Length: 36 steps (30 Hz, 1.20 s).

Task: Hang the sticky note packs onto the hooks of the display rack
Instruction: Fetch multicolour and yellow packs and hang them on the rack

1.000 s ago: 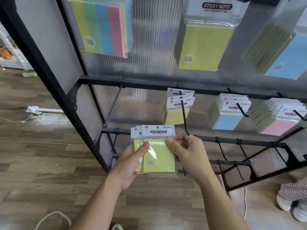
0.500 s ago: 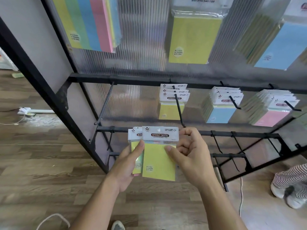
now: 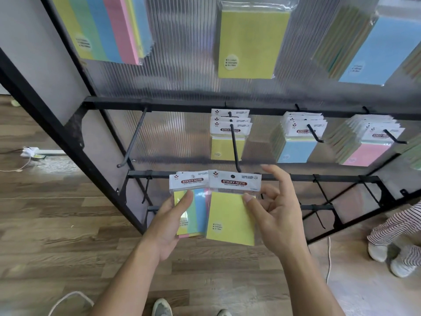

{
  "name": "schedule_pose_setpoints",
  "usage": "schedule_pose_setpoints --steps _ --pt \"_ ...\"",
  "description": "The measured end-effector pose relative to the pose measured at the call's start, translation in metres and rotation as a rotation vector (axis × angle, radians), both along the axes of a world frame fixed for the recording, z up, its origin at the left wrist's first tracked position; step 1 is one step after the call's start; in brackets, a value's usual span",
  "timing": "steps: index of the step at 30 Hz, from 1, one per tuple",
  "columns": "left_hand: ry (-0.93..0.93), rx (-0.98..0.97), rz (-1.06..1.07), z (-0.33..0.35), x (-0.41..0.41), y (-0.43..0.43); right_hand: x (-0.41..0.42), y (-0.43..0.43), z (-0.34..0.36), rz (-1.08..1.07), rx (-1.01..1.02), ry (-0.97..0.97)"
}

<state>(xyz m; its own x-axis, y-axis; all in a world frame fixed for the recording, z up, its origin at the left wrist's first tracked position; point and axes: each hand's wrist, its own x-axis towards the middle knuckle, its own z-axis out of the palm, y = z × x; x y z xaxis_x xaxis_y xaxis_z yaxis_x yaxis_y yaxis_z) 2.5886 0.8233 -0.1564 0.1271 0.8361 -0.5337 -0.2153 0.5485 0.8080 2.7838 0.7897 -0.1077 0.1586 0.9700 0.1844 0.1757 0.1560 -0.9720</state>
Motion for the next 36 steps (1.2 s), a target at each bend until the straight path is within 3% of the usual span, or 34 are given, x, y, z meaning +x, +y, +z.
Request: schedule_pose_setpoints --steps 5,11,17,26,36 --pt "-0.003 0.015 0.005 0.003 0.0 -0.001 0.0 0.001 -0.006 -0.041 0.06 0.039" --pt "-0.006 0.009 0.023 0.002 -0.003 -0.002 0.003 0.008 -0.008 -0.085 0.108 -0.121" --pt "-0.008 0.023 0.044 0.003 -0.006 -0.002 0.001 0.01 -0.012 -0.13 0.081 -0.11" --pt "-0.005 0.028 0.09 0.002 -0.022 -0.002 -0.002 0.041 -0.014 -0.229 0.054 -0.352" --pt "-0.027 0.07 0.15 0.009 -0.039 -0.002 -0.014 0.089 -0.017 -0.136 -0.161 -0.281"
